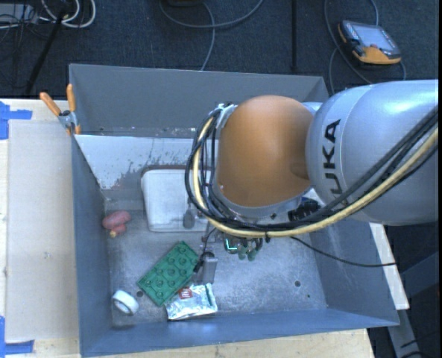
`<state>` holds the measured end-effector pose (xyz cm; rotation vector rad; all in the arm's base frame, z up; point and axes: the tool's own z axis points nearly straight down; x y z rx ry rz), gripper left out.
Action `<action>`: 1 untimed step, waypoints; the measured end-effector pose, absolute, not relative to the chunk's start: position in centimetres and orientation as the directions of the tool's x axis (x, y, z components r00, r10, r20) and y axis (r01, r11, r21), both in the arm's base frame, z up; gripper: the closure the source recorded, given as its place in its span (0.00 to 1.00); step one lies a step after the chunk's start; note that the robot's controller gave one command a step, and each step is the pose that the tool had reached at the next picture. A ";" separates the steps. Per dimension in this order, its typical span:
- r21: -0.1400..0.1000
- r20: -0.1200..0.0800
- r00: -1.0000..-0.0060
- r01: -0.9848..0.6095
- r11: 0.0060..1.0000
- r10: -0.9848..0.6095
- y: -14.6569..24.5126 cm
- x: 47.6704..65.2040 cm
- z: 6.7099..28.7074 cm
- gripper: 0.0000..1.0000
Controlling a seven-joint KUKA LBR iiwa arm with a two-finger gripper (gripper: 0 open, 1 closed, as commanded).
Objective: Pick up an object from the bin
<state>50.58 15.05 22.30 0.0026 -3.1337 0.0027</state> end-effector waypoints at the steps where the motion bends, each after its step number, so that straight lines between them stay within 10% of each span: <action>1: 0.000 0.004 -0.971 -0.237 0.971 -0.237 14.8 51.7 6.7 0.00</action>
Offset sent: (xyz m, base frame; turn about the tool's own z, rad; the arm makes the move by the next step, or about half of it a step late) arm 0.0123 -0.0023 -0.1530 -0.2386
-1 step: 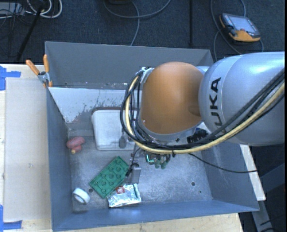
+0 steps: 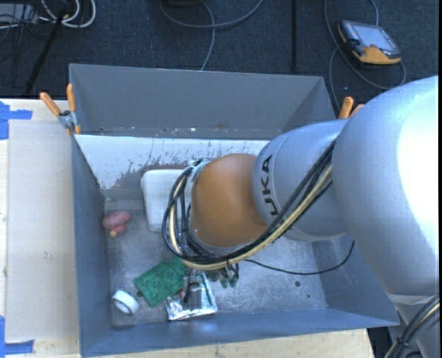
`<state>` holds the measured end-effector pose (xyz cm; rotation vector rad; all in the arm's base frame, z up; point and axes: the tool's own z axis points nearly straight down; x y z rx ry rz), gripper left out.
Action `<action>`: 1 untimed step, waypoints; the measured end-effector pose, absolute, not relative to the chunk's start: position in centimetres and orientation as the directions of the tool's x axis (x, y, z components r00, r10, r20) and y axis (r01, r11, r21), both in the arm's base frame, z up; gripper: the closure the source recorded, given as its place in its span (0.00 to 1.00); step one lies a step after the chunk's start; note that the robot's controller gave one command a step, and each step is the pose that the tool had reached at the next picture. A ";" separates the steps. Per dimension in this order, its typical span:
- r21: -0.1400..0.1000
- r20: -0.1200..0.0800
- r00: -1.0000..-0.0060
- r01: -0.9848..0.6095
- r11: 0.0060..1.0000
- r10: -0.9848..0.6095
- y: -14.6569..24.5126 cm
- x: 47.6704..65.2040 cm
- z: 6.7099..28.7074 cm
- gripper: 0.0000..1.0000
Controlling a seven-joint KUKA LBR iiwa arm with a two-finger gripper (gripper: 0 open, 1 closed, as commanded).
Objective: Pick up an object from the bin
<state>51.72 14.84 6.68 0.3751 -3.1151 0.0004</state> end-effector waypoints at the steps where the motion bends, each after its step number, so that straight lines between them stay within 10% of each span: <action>1: 0.001 -0.003 -0.972 -0.234 0.972 -0.234 14.9 52.0 7.2 1.00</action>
Offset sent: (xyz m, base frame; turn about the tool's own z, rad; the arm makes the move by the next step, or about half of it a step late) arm 0.0000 0.0000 0.0000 0.0000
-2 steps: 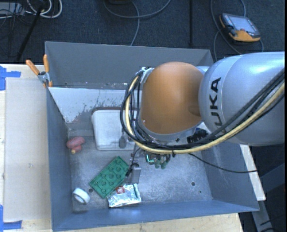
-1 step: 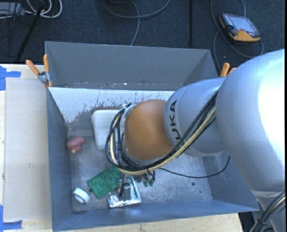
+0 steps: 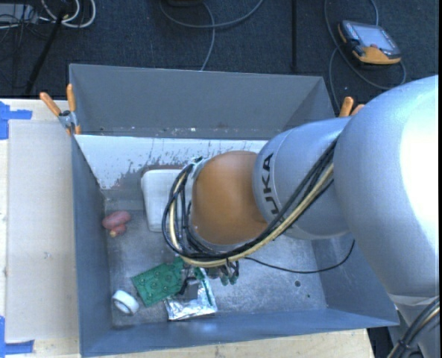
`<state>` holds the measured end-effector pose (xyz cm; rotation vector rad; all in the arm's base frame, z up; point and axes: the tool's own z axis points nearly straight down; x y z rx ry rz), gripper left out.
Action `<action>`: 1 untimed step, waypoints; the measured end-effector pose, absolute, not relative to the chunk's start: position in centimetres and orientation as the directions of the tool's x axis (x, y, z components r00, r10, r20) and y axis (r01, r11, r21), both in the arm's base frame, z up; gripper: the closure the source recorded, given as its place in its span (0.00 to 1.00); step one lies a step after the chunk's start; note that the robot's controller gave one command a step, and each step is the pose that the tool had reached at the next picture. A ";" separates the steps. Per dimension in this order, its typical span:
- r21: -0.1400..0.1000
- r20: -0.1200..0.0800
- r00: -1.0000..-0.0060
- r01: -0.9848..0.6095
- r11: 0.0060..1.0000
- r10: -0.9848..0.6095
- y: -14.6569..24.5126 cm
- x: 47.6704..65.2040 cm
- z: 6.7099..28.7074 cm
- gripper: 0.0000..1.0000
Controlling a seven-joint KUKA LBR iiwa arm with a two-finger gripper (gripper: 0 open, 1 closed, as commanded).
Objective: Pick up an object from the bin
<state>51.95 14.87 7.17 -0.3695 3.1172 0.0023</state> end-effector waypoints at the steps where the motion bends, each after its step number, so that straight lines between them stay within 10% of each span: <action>1: 0.000 -0.008 -0.966 -0.258 0.966 -0.258 16.5 52.2 19.8 1.00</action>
Offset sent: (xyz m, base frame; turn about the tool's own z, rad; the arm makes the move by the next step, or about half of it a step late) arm 0.0008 0.0159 0.1225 -0.0294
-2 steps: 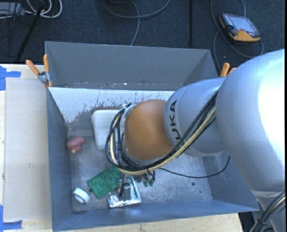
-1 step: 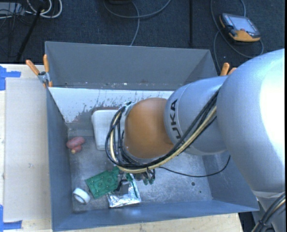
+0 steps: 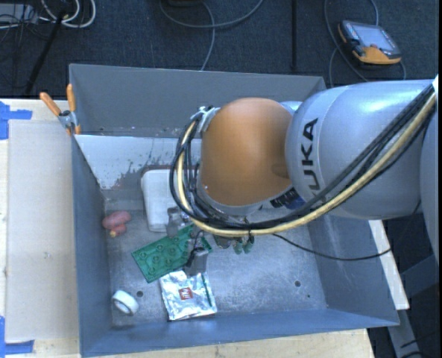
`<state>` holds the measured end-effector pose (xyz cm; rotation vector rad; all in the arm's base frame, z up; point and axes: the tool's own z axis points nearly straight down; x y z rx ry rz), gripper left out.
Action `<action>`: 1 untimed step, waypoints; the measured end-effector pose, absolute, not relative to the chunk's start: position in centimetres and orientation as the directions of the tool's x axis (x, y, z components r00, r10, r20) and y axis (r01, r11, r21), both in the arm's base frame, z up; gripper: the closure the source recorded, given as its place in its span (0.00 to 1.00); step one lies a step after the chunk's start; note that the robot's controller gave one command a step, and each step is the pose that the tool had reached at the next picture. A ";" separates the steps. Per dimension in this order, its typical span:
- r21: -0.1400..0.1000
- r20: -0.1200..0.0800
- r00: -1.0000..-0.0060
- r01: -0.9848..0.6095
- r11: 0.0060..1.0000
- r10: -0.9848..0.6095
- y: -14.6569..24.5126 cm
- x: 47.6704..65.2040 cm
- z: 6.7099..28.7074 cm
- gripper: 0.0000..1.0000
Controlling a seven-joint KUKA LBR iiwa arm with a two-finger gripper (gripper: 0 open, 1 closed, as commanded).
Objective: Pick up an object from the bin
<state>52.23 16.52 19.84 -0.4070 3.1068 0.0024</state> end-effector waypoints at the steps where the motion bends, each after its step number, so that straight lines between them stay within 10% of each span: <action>1: 0.000 -0.006 -0.739 -0.673 0.739 -0.673 22.3 52.2 25.8 1.00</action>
Offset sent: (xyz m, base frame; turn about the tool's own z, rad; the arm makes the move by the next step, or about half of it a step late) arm -0.0013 0.0565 0.0581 -0.4780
